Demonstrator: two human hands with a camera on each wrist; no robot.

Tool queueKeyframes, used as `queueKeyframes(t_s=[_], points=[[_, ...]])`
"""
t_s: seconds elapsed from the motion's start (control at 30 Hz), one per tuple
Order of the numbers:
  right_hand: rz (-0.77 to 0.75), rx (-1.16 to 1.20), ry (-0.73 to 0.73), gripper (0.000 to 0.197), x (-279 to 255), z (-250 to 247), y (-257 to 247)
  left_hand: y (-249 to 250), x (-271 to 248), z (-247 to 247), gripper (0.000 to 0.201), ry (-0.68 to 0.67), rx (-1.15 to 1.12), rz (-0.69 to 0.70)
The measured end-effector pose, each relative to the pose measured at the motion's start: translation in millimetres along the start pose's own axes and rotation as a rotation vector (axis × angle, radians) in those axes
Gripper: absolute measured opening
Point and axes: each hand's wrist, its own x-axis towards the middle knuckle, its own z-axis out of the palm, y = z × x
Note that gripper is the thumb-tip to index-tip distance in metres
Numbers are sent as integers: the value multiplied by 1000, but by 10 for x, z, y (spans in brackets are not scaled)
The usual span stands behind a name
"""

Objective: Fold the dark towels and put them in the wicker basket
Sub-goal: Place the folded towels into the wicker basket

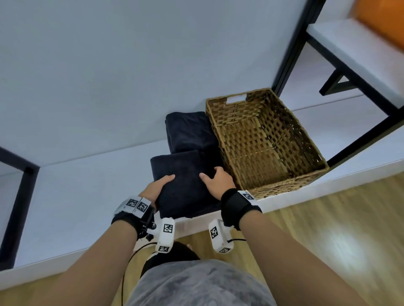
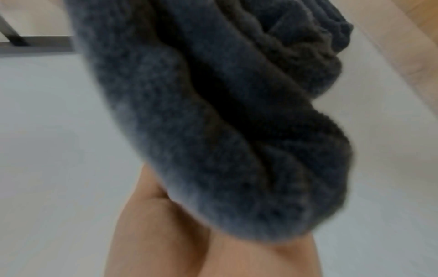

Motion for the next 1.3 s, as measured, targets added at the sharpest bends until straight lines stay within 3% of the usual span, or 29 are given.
queueKeyframes(t_s=[0.17, 0.27, 0.37, 0.43, 0.57, 0.7, 0.97, 1.17, 1.3], points=[[149, 102, -69, 87, 133, 67, 98, 8, 19, 50, 60, -18, -40, -42], [215, 268, -138, 95, 189, 96, 100, 39, 8, 70, 64, -1, -26, 13], [203, 358, -149, 110, 205, 114, 77, 71, -19, 59, 61, -8, 32, 127], [171, 363, -120, 117, 203, 102, 70, 101, -21, 45, 62, -44, 58, 126], [34, 322, -100, 90, 189, 52, 88, 179, -26, 38, 62, -104, 19, 24], [-107, 338, -41, 73, 131, -128, -34, 400, -41, 106, 66, -85, 7, 61], [-214, 441, 157, 57, 94, -998, -282, 887, -84, 624, 46, -339, -35, 114], [-174, 433, 187, 58, 326, -1579, -7, 1020, 102, 1377, 41, -222, 105, 265], [-106, 402, 183, 57, 746, -1938, 180, 1128, 349, 1936, 51, -184, 73, 257]])
